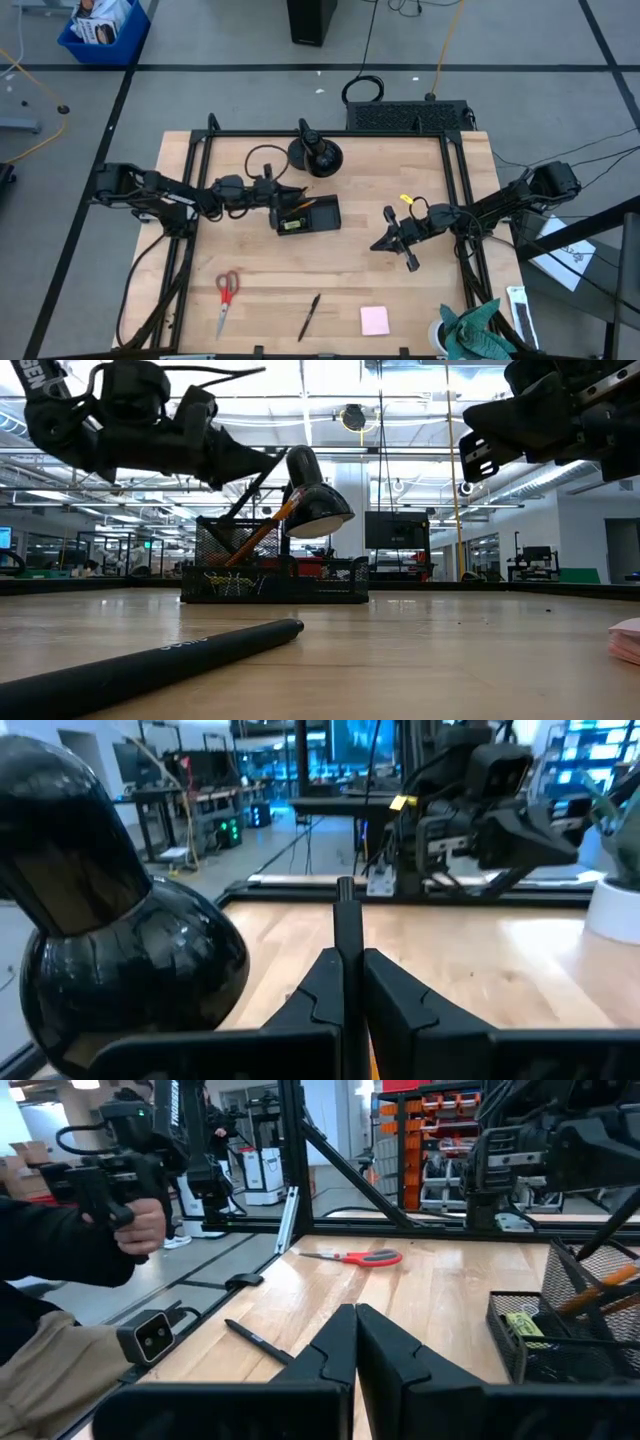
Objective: Pick and place office supplies into organizer
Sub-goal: Put the black pen into the black desk organizer
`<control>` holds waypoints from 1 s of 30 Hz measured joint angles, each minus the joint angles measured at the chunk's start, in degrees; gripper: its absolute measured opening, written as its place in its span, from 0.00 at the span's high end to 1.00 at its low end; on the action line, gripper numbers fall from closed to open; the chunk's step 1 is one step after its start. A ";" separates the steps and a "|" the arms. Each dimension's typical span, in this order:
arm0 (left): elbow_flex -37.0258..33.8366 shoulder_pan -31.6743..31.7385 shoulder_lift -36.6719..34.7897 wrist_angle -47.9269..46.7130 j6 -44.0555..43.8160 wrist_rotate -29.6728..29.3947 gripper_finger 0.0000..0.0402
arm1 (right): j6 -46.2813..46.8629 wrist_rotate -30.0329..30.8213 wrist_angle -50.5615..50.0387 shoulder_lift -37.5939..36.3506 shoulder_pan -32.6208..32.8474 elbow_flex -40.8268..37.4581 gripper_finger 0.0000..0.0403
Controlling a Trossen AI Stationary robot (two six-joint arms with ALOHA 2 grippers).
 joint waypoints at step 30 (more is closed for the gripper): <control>-0.24 -0.25 6.64 -0.13 0.81 -1.65 0.88 | -0.22 0.55 1.68 0.00 0.00 0.00 1.00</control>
